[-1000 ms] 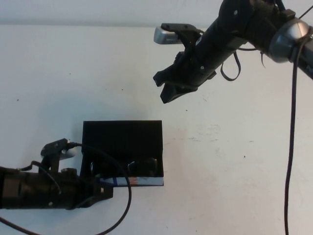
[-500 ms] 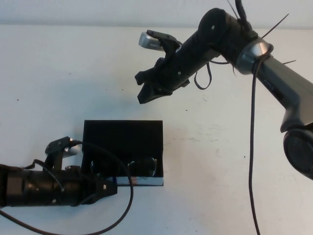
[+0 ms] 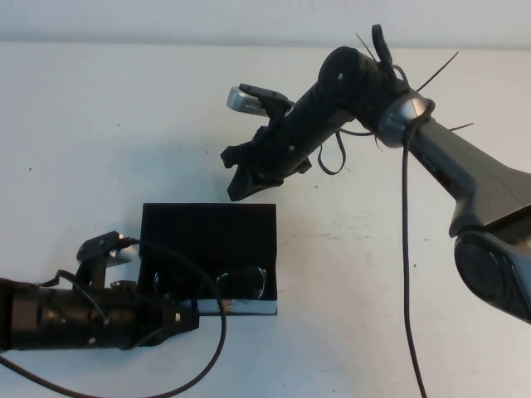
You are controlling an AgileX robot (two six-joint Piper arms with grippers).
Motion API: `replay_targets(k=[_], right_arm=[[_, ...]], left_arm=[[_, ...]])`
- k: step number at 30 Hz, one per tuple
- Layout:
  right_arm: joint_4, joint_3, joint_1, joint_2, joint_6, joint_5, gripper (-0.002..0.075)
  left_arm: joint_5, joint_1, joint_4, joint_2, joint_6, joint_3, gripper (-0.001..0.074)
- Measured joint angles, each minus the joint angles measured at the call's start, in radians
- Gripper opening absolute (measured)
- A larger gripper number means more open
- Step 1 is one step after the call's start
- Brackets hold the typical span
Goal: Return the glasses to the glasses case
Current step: Close the glasses case
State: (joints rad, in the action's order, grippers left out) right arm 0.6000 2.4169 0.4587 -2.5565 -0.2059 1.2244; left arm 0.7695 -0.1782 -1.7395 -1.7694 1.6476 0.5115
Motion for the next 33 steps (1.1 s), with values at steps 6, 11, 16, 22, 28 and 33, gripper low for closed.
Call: replay_targets(k=[6,11,16,22,28,33], right_arm=[[0.0,0.005,0.0,0.0,0.01,0.0,-0.0011],[-0.016,0.007,0.016,0.0,0.023,0.0,-0.0011],[-0.027,0.007,0.043,0.002,0.025,0.001,-0.0011],[-0.033,0.005,0.051,0.022,0.027,0.002,-0.0011],[-0.046,-0.123,0.051,0.104,0.014,-0.005,-0.0011],[-0.05,-0.21,0.047,0.148,-0.012,-0.023,-0.0011]], left_arm=[[0.0,0.0,0.0,0.0,0.0,0.0,-0.0004],[0.0,0.0,0.0,0.0,0.0,0.0,-0.0004],[0.0,0.0,-0.002,0.0,0.0,0.0,-0.0004],[0.0,0.0,-0.002,0.0,0.0,0.0,-0.0004],[0.0,0.0,-0.002,0.0,0.0,0.0,-0.0004],[0.0,0.0,0.001,0.0,0.0,0.0,-0.0004]])
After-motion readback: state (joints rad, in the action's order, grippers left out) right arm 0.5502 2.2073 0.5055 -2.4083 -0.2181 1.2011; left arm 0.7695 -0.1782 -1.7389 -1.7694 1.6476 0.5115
